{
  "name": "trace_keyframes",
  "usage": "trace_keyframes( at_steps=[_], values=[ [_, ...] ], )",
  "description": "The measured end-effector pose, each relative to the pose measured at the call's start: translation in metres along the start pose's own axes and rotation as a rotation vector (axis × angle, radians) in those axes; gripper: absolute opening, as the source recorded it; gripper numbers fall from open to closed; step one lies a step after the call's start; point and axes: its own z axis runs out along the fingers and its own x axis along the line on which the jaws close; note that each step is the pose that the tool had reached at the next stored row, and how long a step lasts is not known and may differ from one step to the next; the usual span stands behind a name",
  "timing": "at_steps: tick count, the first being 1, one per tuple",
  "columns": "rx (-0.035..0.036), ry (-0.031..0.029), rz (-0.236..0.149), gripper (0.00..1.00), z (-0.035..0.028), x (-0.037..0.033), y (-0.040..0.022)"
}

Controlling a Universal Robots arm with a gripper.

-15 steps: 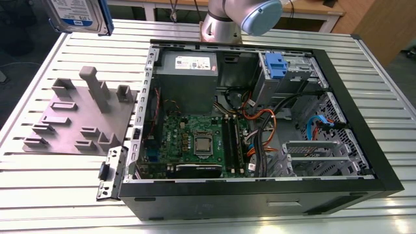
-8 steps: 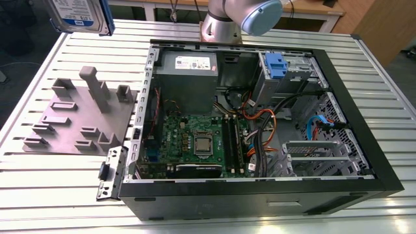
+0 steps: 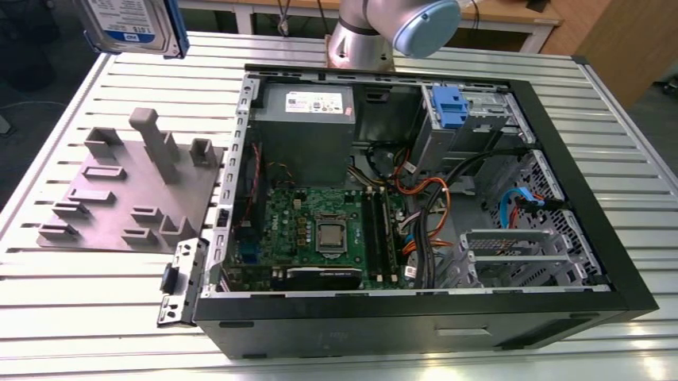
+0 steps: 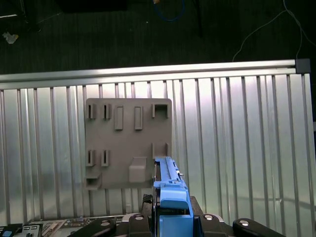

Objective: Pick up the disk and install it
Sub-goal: 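Pick up the disk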

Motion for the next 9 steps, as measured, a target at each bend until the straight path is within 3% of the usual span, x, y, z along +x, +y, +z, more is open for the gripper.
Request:
trace_keyframes(
  at_steps=[9],
  values=[
    [0.0001,-0.0001,0.000,0.36,0.0000,-0.0002,-0.0022]
  ],
)
